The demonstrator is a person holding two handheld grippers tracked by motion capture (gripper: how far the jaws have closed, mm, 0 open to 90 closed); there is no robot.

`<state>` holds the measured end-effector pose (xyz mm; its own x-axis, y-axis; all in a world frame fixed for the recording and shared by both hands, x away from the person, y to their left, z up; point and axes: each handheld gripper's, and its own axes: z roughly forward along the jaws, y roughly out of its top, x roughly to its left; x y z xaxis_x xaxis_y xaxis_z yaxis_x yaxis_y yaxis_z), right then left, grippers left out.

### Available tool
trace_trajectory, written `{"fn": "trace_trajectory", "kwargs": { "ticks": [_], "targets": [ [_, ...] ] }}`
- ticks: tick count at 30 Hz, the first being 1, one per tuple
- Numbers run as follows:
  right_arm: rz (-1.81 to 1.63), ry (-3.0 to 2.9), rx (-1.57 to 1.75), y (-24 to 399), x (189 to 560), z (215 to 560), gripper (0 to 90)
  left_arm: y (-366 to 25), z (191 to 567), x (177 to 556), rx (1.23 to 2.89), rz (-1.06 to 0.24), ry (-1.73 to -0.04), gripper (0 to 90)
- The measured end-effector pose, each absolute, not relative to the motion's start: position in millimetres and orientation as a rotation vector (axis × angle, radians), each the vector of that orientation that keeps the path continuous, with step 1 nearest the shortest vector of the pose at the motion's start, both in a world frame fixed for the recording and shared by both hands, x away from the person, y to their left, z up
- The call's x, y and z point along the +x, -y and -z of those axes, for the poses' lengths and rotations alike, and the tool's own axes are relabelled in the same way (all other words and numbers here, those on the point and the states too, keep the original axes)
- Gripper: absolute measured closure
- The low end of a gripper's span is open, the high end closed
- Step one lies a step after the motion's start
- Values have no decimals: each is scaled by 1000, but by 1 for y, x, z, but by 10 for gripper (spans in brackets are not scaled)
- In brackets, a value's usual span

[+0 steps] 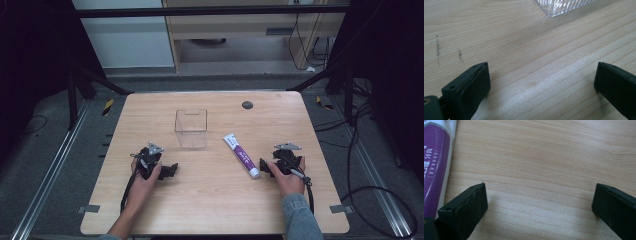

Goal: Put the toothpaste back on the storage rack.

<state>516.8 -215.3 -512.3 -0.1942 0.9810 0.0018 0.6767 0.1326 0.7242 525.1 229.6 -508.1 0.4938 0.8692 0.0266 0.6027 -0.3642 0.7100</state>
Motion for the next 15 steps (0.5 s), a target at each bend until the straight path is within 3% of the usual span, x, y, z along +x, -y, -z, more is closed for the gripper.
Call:
{"fn": "trace_trajectory", "kwargs": {
  "ticks": [4, 5, 8, 15],
  "targets": [
    [-831, -1947, 1581, 217, 517, 512, 13, -230, 508, 525, 2097, -535, -1204, 0],
    [-839, -1968, 1568, 219, 516, 509, 92, -230, 508, 525, 2097, -535, -1204, 0],
    [-851, -1983, 1525, 223, 513, 503, 78, -230, 508, 525, 2096, -534, -1205, 0],
    [-882, -2063, 1402, 217, 495, 458, 131, -229, 508, 525, 2092, -533, -1212, 0]
  ]
}}
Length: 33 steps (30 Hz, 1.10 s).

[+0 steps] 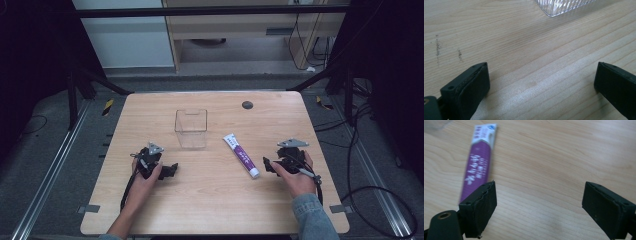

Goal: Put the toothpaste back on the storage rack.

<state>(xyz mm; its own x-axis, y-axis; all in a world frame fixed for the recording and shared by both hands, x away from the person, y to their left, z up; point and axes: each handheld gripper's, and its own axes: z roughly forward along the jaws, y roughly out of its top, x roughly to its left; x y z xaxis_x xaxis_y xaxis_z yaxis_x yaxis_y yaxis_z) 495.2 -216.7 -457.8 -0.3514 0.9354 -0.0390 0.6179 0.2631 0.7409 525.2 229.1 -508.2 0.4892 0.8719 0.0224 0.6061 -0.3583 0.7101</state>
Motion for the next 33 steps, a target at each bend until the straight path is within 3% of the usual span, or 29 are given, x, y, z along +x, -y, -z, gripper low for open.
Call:
{"fn": "trace_trajectory", "kwargs": {
  "ticks": [9, 21, 26, 33],
  "targets": [
    [-913, -2248, 1287, 178, 504, 426, 238, -228, 508, 525, 2086, -536, -1224, 0],
    [-857, -2390, 1260, 141, 533, 436, 332, -228, 508, 525, 2083, -535, -1226, 0],
    [-857, -2429, 1256, 131, 546, 437, 422, -228, 508, 525, 2081, -535, -1227, 0],
    [-789, -2466, 1283, 123, 558, 444, 386, -228, 508, 525, 2082, -535, -1227, 0]
  ]
}}
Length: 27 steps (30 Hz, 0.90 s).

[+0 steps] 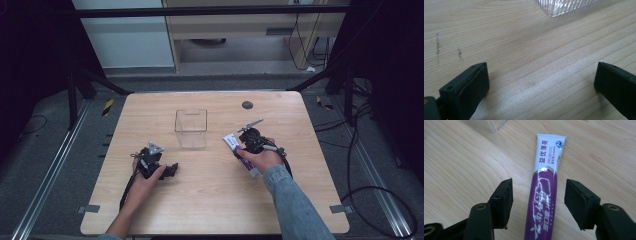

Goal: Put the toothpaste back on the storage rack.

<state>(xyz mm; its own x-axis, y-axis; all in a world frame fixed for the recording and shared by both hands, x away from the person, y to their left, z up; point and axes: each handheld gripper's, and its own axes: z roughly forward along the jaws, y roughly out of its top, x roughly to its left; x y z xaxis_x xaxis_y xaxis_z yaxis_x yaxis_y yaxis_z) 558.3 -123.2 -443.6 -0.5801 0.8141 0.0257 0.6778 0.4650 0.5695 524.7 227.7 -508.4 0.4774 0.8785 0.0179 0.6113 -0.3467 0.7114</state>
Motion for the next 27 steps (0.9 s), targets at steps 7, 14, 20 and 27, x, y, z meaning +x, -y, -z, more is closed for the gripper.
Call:
{"fn": "trace_trajectory", "kwargs": {
  "ticks": [7, 14, 20, 27],
  "targets": [
    [-723, -2471, 1333, 116, 580, 453, 352, -228, 508, 525, 2082, -535, -1227, 0],
    [-678, -2501, 1356, 109, 589, 458, 424, -228, 508, 525, 2083, -535, -1225, 0],
    [-645, -2516, 1384, 104, 598, 463, 439, -228, 508, 525, 2083, -535, -1225, 0],
    [-614, -2521, 1413, 101, 602, 470, 443, -228, 508, 525, 2083, -535, -1225, 0]
  ]
}}
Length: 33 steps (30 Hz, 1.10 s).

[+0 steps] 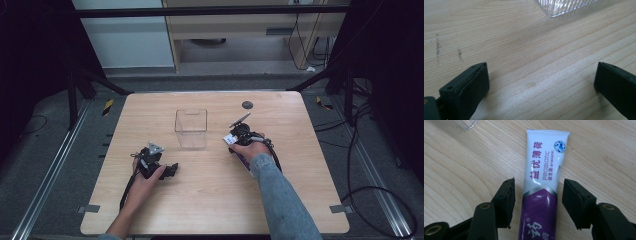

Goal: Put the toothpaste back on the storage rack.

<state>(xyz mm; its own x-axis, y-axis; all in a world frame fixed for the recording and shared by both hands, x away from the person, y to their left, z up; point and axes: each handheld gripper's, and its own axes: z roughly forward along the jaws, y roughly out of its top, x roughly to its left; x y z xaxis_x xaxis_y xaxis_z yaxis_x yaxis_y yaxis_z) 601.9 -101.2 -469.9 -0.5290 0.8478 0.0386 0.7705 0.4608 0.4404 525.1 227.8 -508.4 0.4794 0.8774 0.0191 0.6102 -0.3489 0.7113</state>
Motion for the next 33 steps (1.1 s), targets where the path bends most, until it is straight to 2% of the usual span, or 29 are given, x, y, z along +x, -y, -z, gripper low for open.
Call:
{"fn": "trace_trajectory", "kwargs": {
  "ticks": [19, 22, 33],
  "targets": [
    [-598, -2499, 1413, 100, 606, 475, 498, -228, 508, 525, 2083, -535, -1225, 0],
    [-577, -2498, 1393, 99, 605, 475, 542, -228, 508, 525, 2083, -534, -1225, 0],
    [-566, -2504, 1369, 98, 604, 474, 587, -228, 508, 525, 2083, -534, -1225, 0]
  ]
}}
